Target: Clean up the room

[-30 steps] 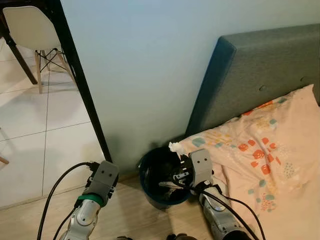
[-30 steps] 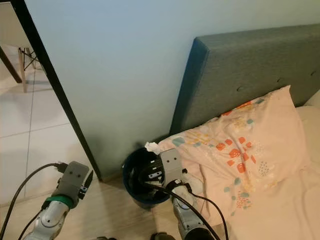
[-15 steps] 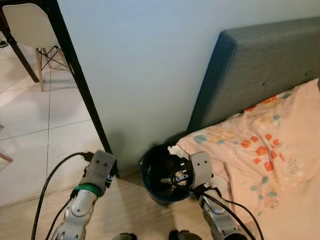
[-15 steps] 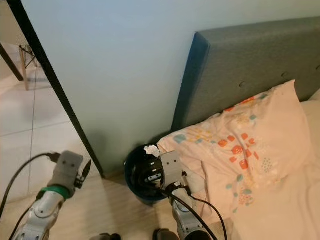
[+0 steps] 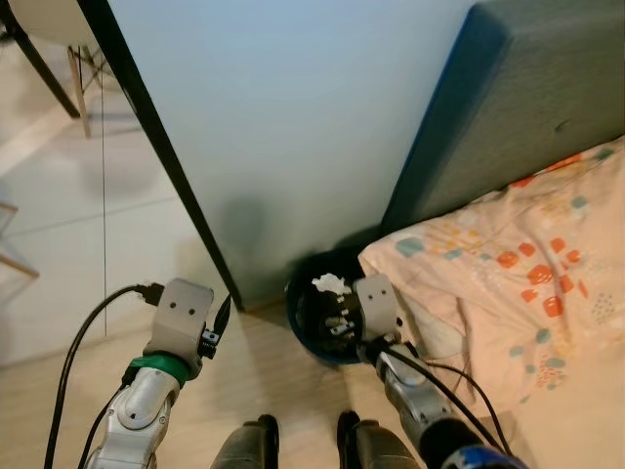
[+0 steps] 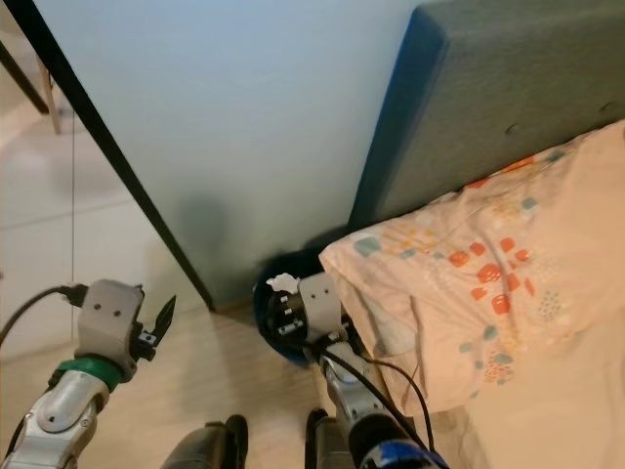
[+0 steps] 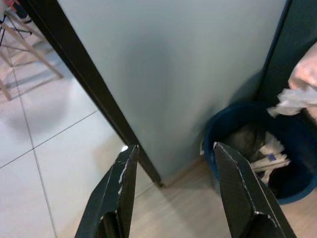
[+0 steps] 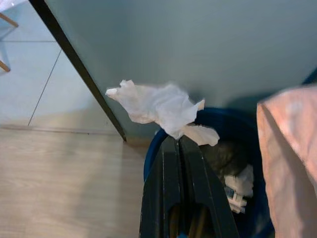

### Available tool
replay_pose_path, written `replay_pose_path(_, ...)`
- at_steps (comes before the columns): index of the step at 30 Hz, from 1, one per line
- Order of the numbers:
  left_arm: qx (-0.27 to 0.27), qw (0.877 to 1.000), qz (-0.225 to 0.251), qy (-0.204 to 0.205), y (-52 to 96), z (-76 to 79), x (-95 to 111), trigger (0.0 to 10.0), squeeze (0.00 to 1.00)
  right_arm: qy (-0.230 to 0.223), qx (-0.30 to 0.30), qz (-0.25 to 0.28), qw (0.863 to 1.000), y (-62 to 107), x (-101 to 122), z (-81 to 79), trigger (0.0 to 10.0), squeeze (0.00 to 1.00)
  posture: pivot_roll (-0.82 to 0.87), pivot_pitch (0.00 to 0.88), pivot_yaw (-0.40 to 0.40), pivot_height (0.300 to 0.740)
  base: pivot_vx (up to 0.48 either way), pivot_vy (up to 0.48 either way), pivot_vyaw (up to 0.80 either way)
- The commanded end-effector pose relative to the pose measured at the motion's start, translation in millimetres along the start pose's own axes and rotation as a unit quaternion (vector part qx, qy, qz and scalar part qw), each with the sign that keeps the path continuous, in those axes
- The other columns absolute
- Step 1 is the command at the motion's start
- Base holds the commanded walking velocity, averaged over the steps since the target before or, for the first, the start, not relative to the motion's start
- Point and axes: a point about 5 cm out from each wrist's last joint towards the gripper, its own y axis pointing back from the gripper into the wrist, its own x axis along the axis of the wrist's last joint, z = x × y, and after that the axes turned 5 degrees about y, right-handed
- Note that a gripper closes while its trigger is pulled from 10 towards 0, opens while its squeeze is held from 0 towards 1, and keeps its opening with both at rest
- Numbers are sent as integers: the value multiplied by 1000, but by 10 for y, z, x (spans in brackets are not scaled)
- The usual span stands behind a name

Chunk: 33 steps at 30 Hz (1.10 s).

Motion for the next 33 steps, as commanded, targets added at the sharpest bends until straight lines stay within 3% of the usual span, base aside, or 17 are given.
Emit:
replay_pose_path(1, -12, 1000, -9, 11, 80, 55, 39, 10000, 0, 2, -5, -29, 1000, -5, -64, 18, 10000, 0, 157, 330, 61, 740, 0, 0, 0)
replay_pose_path(5, -12, 1000, -2, 8, 122, 62, 112, 10000, 0, 12, -11, -36, 999, -30, -46, 62, 10000, 0, 176, 342, 55, 740, 0, 0, 0)
replay_pose_path(10, 17, 1000, -16, 9, 203, -40, 134, 10000, 0, 14, -22, -44, 999, -30, -64, 107, 10000, 0, 192, 356, 52, 740, 0, 0, 0)
replay_pose_path(14, 18, 999, -26, 8, 244, -44, 127, 10000, 0, 19, -22, -42, 999, -33, -60, 105, 10000, 0, 191, 328, 49, 740, 0, 0, 0)
replay_pose_path(25, 4, 999, -33, 9, 169, 47, 98, 10000, 0, 20, -36, -47, 998, 17, -117, 182, 10000, 0, 155, 281, 45, 740, 0, 0, 0)
replay_pose_path(26, 3, 999, -33, 10, 168, 49, 104, 10000, 0, 20, -38, -48, 998, 19, -121, 185, 10000, 667, 155, 281, 45, 740, 0, 0, 0)
replay_pose_path(28, 3, 999, -35, 9, 168, 45, 108, 10000, 0, 23, -43, -47, 998, 18, -115, 198, 10000, 667, 150, 285, 52, 740, 0, 0, 0)
replay_pose_path(29, 2, 999, -37, 9, 170, 42, 112, 10000, 0, 26, -47, -46, 998, 15, -110, 208, 10000, 1000, 150, 285, 52, 740, 0, 0, 0)
replay_pose_path(33, 0, 999, -42, 9, 178, 43, 113, 10000, 0, 30, -62, -45, 997, 2, -81, 267, 10000, 1000, 148, 285, 55, 740, 0, 0, 0)
